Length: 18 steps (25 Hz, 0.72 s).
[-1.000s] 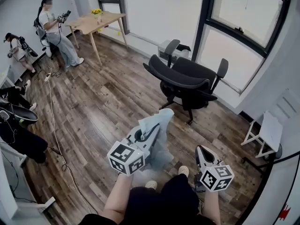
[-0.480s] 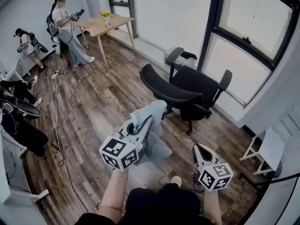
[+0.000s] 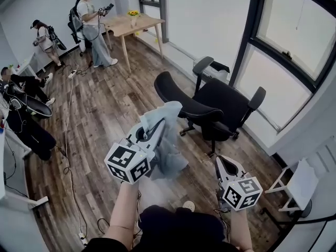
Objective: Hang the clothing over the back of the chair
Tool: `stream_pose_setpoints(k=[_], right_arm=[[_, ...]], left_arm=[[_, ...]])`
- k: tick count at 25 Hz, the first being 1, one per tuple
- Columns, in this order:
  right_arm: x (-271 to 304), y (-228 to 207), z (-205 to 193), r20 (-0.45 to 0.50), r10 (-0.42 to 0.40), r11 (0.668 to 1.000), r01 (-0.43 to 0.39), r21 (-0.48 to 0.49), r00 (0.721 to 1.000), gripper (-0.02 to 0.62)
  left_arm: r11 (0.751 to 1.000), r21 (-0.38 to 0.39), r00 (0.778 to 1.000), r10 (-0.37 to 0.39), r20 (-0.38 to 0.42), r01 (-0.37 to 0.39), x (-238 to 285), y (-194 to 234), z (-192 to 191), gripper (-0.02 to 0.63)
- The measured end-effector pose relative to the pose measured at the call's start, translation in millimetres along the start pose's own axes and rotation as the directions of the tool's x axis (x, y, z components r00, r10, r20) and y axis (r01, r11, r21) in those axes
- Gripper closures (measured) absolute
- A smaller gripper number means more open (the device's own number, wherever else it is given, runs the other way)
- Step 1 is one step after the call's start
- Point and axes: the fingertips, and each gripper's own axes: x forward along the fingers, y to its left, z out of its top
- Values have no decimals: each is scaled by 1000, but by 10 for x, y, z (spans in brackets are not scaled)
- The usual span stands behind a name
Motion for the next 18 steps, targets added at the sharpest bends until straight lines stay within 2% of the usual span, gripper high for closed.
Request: stream_pose_setpoints(k=[6,11,18], right_arm=[[14,-52,95,5,64,997,-64,-31,998,594],[54,-36,153,5,113,993,-113,-31,994,594],[161,-87,301,13,131,991,-131,-31,991,594]], left_arm=[[999,17,999,45,15,-45,-18,-31,89,589],[998,27,999,50,6,-50,25,-65,145,589],[998,37,998,57,-8,-56,138,-19,178,589]])
